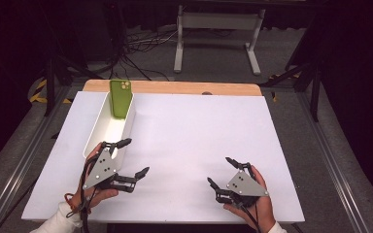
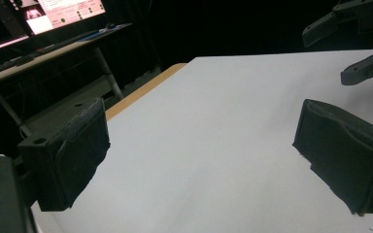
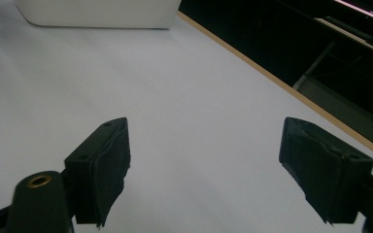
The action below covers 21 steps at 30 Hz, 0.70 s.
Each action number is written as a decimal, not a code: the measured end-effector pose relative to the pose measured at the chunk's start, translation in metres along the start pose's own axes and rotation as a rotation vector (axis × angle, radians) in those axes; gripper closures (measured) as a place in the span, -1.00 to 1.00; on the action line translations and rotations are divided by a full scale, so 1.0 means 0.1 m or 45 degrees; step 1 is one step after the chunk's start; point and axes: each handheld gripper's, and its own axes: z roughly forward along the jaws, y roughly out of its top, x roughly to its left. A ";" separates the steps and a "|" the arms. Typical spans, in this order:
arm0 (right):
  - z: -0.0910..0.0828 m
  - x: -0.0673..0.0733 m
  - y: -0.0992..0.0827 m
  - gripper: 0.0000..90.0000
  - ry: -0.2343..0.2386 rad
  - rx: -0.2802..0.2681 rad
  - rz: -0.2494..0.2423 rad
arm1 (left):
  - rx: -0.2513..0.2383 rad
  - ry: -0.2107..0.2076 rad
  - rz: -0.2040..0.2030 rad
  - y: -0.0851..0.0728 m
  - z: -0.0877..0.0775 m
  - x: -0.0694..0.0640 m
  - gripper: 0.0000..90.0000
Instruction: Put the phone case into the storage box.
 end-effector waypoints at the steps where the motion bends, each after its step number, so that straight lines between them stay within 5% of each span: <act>1: 0.00 0.00 0.00 -0.56 0.000 -0.002 0.000 | -0.011 0.002 -0.010 -0.01 -0.01 0.00 -0.85; 21: -0.01 0.03 0.01 -0.56 0.021 -0.007 0.004 | 0.021 -0.034 -0.026 -0.20 -0.02 -0.07 -0.85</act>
